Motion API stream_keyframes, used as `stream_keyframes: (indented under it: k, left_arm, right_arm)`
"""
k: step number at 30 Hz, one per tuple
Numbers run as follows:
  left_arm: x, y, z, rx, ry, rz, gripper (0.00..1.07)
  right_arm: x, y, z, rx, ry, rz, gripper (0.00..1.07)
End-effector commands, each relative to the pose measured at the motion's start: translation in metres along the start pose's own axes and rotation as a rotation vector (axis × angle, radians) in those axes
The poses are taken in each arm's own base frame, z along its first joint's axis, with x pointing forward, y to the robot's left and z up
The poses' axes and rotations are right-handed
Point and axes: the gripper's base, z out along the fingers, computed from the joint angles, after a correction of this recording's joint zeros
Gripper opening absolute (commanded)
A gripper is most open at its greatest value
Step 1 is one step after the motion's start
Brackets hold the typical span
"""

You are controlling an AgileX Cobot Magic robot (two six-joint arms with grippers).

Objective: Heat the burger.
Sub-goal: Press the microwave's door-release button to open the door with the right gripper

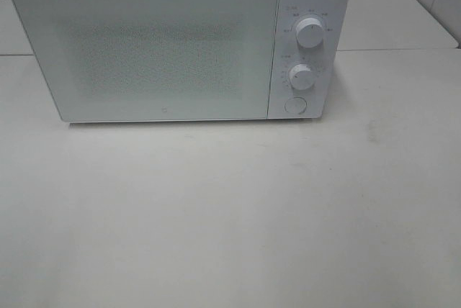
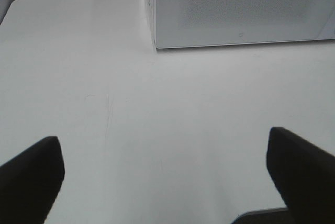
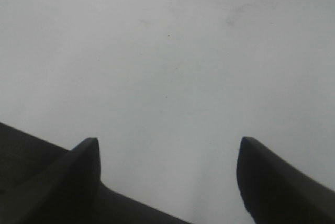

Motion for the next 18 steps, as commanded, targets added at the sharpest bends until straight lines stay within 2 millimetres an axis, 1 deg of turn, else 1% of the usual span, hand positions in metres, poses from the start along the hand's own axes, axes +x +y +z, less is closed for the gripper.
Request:
stream_keyframes:
  k: [1,2,4,7,8,10,12,14,18]
  left_arm:
    - [0.001,-0.001,-0.002,0.004,-0.034,-0.001,1.0]
    - [0.001,-0.001,-0.002,0.004,-0.034,-0.001,1.0]
    - [0.001,-0.001,-0.002,0.004,-0.034,-0.001,1.0]
    - [0.001,-0.001,-0.002,0.004,-0.034,-0.001,1.0]
    - [0.001,-0.001,-0.002,0.004,-0.034,-0.001,1.0]
    - [0.001,-0.001,-0.002,0.004,-0.034,-0.001,1.0]
    - [0.001,-0.001,-0.002,0.004,-0.034,-0.001,1.0]
    - [0.001,-0.001,-0.002,0.004,-0.034,-0.001,1.0]
    - [0.001,-0.001,-0.002,0.004,-0.034,-0.001,1.0]
  right_arm:
    - [0.017,-0.004,-0.004,0.052,-0.035,0.055,0.71]
    - [0.017,-0.004,-0.004,0.052,-0.035,0.055,0.71]
    - [0.032,-0.005,-0.009,0.09,-0.106,0.095,0.71]
    - [0.036,-0.005,-0.009,0.099,-0.119,0.103,0.71]
    - [0.042,-0.005,-0.009,0.115,-0.146,0.117,0.71]
    - [0.045,-0.004,-0.009,0.123,-0.167,0.123,0.71]
    - [0.053,-0.003,-0.017,0.152,-0.247,0.144,0.71]
    - [0.055,-0.003,-0.019,0.156,-0.261,0.147,0.71]
    - [0.065,-0.001,-0.027,0.173,-0.347,0.155,0.71]
